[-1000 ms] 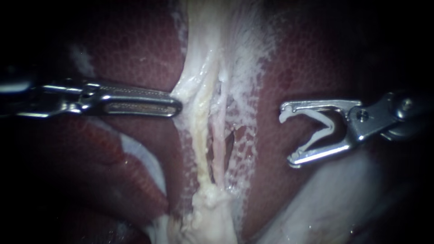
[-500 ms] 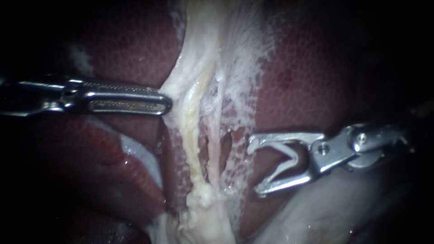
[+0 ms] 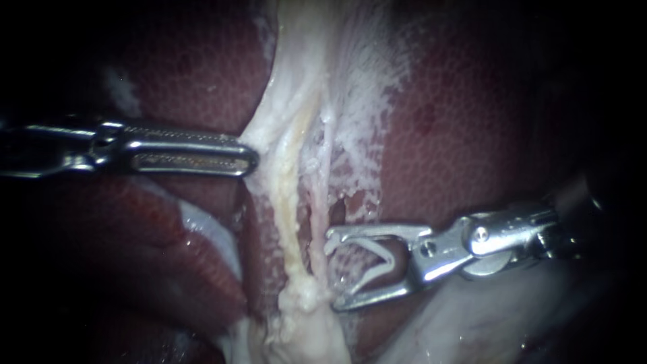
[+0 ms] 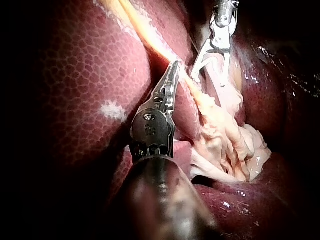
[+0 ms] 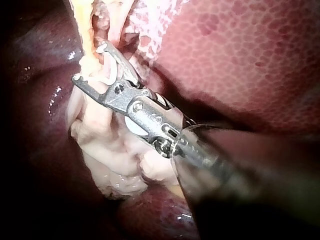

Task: Clipping first clip left tube

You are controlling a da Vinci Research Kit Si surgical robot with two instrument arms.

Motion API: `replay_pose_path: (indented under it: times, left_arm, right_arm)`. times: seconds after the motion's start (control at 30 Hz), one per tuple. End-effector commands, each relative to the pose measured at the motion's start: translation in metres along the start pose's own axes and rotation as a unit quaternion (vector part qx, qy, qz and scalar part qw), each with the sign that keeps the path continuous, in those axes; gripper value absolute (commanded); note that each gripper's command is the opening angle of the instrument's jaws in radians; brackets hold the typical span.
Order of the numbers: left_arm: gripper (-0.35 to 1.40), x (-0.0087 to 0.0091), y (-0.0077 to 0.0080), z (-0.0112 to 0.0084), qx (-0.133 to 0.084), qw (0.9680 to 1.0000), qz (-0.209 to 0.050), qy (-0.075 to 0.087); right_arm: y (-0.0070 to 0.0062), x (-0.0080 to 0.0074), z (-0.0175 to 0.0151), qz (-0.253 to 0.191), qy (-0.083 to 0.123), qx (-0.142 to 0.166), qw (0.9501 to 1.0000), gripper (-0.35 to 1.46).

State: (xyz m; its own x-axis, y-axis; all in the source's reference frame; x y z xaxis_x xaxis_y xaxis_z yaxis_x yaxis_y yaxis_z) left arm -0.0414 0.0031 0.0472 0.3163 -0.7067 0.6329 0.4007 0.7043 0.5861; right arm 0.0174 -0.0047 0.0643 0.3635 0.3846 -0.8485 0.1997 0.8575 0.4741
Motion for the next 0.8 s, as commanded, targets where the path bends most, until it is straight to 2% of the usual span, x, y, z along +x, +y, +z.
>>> replay_pose_path:
  times: [0.03, 0.3, 0.8]
  left_arm:
    - [-0.35, 0.0000, 0.0000, 0.0000, 0.000, 1.0000, 0.001, 0.000]
    - [-0.35, -0.0001, -0.0002, 0.0001, -0.001, 1.0000, 0.000, 0.000]
    - [-0.35, -0.0002, -0.0004, 0.0002, -0.001, 1.0000, 0.000, 0.000]
  right_arm:
    - [0.0000, -0.0001, 0.0003, 0.000, -0.001, 0.001, 1.0000, 0.60]
    - [0.0004, -0.0009, 0.0029, 0.003, -0.007, 0.011, 0.9999, 0.60]
    - [0.0006, -0.0008, 0.0065, 0.009, -0.011, 0.026, 0.9996, 0.60]
